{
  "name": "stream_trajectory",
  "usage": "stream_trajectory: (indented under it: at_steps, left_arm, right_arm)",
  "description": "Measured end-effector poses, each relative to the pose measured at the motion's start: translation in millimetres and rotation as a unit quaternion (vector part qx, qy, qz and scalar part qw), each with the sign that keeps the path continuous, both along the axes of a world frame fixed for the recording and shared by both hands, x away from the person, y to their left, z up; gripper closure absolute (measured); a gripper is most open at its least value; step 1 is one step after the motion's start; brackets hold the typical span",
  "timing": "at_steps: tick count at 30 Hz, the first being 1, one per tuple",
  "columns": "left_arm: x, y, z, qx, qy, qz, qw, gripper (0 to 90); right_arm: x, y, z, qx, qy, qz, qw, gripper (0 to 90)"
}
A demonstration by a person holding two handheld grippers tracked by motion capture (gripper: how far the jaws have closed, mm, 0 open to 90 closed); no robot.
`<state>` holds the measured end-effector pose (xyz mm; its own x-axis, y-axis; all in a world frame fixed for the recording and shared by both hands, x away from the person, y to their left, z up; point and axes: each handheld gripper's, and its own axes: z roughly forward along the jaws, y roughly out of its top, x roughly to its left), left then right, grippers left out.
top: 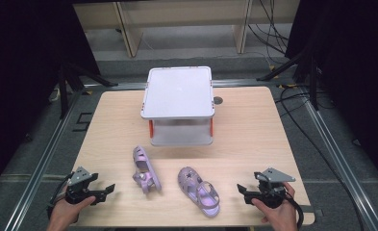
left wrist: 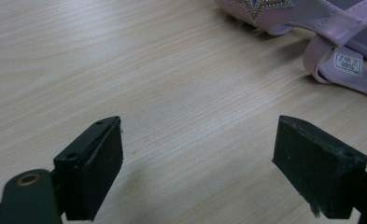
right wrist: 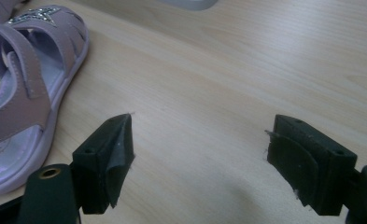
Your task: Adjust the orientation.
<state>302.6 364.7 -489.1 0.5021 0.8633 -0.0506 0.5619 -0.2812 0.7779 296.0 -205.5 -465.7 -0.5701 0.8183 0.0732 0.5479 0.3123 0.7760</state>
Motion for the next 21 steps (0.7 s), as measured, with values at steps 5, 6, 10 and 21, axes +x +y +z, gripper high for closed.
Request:
stream_trajectory:
  at_steps: [5, 6, 10, 21]
  left_arm:
    - [0.2, 0.0, -0.3, -0.001, 0.001, 0.002, 1.0, 15.4]
    - [0.2, 0.0, -0.3, -0.001, 0.001, 0.002, 1.0, 15.4]
    - [0.4, 0.2, -0.2, -0.001, 0.001, 0.001, 1.0, 15.4]
    - [1.4, 1.9, 0.1, 0.01, -0.003, -0.005, 0.9999, 15.5]
  right_arm:
    - [-1.0, 4.8, 4.6, 0.007, -0.014, 0.021, 0.9997, 27.8]
    - [-1.0, 4.8, 4.6, 0.007, -0.014, 0.021, 0.9997, 27.8]
    - [-3.1, 13.8, 9.7, 0.017, -0.022, 0.049, 0.9984, 32.2]
    - [-2.1, 38.2, 22.0, 0.025, -0.052, 0.094, 0.9939, 36.1]
